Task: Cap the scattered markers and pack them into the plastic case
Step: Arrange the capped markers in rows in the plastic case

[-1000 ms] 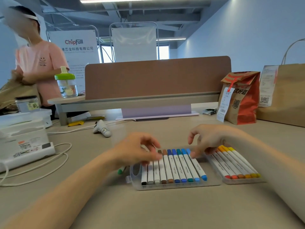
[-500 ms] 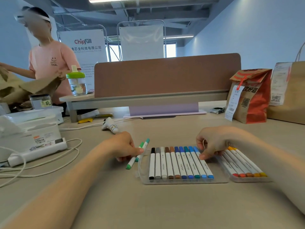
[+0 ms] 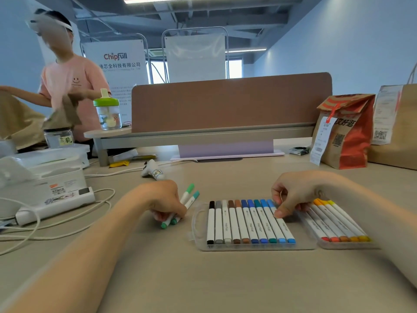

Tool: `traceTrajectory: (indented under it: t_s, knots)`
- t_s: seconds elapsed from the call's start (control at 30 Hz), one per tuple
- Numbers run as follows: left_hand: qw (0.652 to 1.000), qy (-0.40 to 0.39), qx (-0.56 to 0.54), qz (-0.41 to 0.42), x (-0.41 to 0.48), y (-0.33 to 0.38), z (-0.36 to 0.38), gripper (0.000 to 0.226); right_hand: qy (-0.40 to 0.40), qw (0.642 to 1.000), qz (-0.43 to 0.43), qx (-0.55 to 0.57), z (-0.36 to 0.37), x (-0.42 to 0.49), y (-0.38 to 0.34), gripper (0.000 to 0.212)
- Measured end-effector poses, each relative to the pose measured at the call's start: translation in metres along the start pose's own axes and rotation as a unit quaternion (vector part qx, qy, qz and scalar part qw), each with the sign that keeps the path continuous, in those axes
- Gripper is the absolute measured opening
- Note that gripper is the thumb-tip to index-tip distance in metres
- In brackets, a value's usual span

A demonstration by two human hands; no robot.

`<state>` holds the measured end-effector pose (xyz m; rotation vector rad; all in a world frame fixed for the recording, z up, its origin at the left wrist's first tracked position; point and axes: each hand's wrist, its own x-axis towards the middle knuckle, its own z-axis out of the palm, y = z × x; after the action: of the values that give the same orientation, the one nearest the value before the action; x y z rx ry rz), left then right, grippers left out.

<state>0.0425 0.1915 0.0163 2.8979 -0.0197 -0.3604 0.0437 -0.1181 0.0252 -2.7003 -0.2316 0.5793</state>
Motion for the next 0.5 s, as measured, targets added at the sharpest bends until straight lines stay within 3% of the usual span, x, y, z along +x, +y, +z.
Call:
traceTrajectory:
  t_s: [0.23, 0.5]
  knots:
    - [1.0, 0.016, -0.022, 0.01, -0.004, -0.001, -0.001, 0.025, 0.04, 0.998, -0.033, 0.031, 0.002, 0.002, -0.001, 0.03]
    - [0.966, 0.09, -0.221, 0.097, -0.007, 0.008, 0.005, 0.015, 0.098, 0.987, -0.094, 0.082, 0.005, 0.0, -0.007, 0.025]
